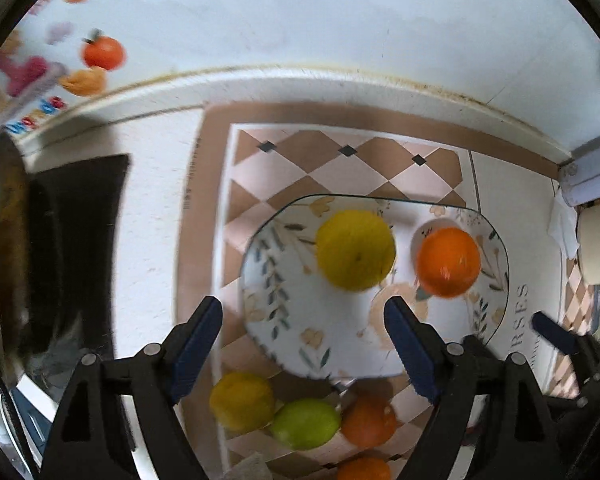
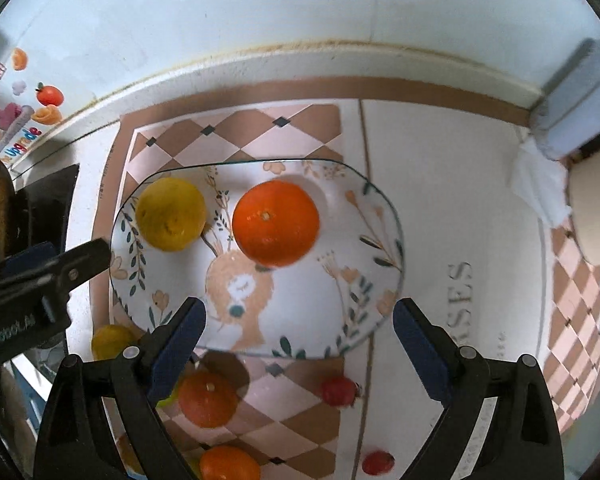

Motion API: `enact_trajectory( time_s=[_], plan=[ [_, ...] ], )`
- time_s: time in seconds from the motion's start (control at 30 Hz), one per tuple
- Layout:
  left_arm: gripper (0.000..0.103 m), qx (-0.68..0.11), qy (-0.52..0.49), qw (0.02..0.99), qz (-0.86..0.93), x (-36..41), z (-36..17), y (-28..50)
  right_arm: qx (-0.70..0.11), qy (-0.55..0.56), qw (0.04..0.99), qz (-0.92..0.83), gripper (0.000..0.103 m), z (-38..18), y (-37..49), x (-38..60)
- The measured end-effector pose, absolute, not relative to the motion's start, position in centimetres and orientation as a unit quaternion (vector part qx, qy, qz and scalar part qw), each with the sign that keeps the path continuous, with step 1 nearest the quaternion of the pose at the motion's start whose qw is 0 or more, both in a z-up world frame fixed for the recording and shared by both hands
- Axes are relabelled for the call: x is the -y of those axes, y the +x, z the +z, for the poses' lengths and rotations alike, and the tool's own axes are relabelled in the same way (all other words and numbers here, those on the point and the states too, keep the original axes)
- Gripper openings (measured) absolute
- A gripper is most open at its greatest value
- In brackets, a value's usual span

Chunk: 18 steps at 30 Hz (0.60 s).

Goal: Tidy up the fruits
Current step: 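Lift both tools away from the plate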

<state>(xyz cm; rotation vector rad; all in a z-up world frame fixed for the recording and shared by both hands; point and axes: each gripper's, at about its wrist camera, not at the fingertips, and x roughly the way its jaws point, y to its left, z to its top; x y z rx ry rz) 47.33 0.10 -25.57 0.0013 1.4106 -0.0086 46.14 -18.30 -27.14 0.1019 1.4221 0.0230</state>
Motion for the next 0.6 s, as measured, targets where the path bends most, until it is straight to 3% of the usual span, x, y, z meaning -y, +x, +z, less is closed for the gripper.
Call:
enact_trajectory(
  time_s=[0.6],
  plan=[
    [0.083,-0.527,0.02,0.85,-0.001,-1.5,-13.8,35.7,-0.553,0.031,0.832,-0.01,0.097,-15.3,35.4,16.9]
  ],
)
